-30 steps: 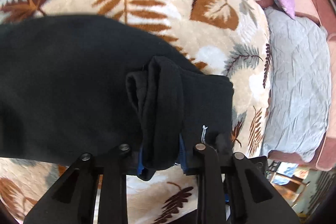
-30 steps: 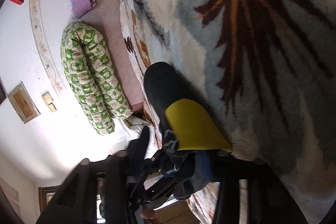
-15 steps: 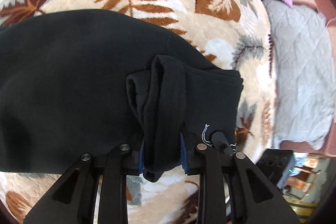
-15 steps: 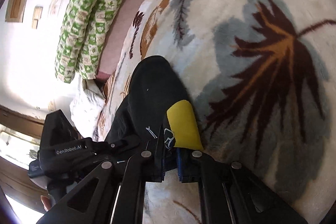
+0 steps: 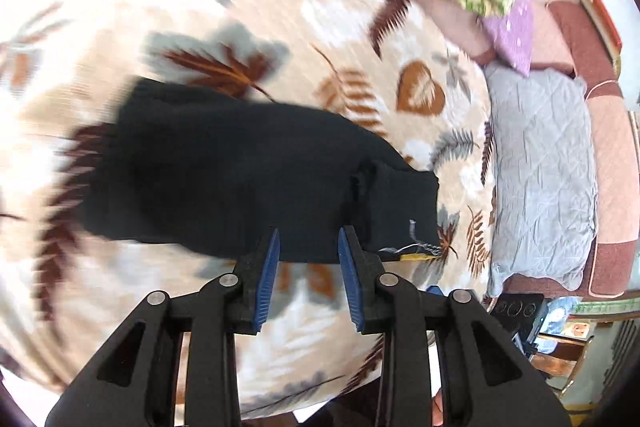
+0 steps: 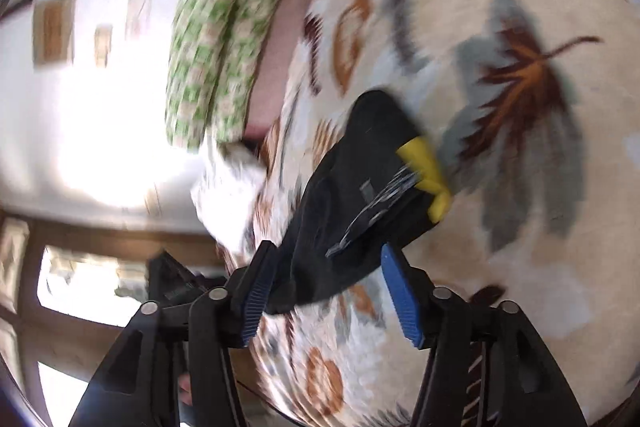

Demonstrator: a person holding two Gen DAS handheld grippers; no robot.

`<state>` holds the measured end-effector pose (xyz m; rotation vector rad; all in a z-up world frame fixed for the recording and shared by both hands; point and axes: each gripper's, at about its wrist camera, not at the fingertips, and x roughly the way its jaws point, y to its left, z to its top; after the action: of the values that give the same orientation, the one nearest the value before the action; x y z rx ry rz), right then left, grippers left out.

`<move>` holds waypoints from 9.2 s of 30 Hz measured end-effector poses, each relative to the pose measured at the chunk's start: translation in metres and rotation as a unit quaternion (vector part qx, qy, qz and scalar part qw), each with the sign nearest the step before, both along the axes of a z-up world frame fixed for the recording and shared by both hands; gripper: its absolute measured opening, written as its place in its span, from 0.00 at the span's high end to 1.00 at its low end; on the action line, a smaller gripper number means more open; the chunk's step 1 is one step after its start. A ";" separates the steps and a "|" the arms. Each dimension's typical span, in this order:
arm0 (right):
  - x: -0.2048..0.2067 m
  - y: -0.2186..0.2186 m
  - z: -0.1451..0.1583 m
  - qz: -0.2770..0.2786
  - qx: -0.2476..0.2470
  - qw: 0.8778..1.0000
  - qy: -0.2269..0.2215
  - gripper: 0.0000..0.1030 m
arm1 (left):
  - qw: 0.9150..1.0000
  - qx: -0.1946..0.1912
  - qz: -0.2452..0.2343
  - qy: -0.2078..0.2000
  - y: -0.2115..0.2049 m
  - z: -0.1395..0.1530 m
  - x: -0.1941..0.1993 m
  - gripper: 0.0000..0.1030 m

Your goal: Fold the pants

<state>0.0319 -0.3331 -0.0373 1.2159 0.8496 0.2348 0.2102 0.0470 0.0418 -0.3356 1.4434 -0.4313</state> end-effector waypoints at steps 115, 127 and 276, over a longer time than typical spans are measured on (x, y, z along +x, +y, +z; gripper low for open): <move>0.042 -0.092 -0.012 0.054 -0.013 0.994 -0.096 0.46 | 0.996 -0.079 0.016 0.025 -0.152 0.005 -0.002 0.47; 0.132 -0.036 0.041 0.250 -0.154 0.954 -0.051 0.33 | 0.932 -0.232 0.231 0.157 -0.111 -0.076 -0.104 0.37; 0.111 0.188 0.025 0.273 -0.190 0.941 -0.064 0.69 | 0.990 0.064 0.098 -0.075 0.080 -0.049 -0.055 0.76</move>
<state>0.1424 -0.1447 -0.0123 0.5785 1.0511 0.5639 0.1555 0.1268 -0.0075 -0.3306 1.2698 -0.1978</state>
